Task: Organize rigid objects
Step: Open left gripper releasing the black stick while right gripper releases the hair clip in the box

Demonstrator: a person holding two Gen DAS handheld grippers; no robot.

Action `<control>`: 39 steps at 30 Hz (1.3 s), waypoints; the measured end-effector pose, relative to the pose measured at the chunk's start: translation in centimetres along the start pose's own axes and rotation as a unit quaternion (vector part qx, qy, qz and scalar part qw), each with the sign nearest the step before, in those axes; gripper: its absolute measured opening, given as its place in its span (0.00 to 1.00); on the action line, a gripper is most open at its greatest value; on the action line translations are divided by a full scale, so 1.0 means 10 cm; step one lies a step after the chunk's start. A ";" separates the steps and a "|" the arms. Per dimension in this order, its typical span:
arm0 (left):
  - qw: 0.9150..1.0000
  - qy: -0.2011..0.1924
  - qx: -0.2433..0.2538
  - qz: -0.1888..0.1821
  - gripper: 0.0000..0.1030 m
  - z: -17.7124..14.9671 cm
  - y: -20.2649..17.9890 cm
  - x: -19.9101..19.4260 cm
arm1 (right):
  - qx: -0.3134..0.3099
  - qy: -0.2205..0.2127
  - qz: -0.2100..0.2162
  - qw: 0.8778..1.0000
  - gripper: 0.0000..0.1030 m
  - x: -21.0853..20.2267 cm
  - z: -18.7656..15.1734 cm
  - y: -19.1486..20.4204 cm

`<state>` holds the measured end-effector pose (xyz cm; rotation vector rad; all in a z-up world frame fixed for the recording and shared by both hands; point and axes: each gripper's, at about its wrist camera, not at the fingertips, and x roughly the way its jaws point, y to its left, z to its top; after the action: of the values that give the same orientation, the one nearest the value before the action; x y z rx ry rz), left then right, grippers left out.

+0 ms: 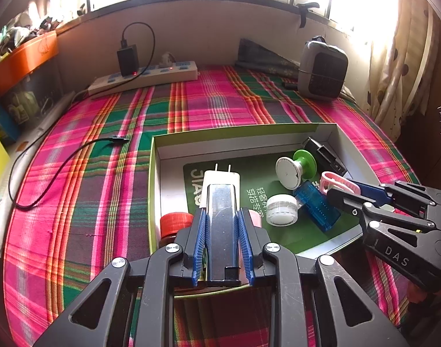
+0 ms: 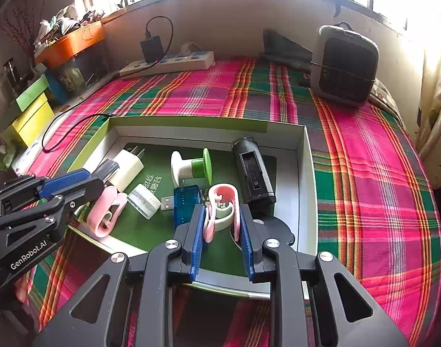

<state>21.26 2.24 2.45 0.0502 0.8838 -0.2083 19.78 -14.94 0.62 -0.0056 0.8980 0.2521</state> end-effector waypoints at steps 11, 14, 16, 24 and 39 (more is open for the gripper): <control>1.000 0.003 -0.006 -0.008 0.22 0.00 0.01 0.01 | 0.003 -0.001 0.006 1.000 0.24 0.01 0.00 0.00; 1.000 0.003 -0.005 -0.007 0.22 0.00 0.01 0.00 | 0.004 -0.001 0.007 1.000 0.24 0.01 0.00 0.00; 1.000 0.003 -0.006 -0.008 0.22 0.00 0.02 0.01 | 0.005 -0.001 0.007 1.000 0.24 0.01 0.00 0.00; 1.000 0.002 -0.008 -0.013 0.26 0.00 0.03 0.00 | 0.006 -0.001 0.010 1.000 0.24 0.01 0.00 0.00; 1.000 -0.011 -0.007 -0.006 0.35 -0.03 -0.01 -0.11 | 0.012 -0.011 0.009 1.000 0.26 -0.06 -0.03 0.00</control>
<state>20.31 2.37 3.07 0.0300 0.8627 -0.2136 19.23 -15.14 0.90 0.0267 0.8792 0.2580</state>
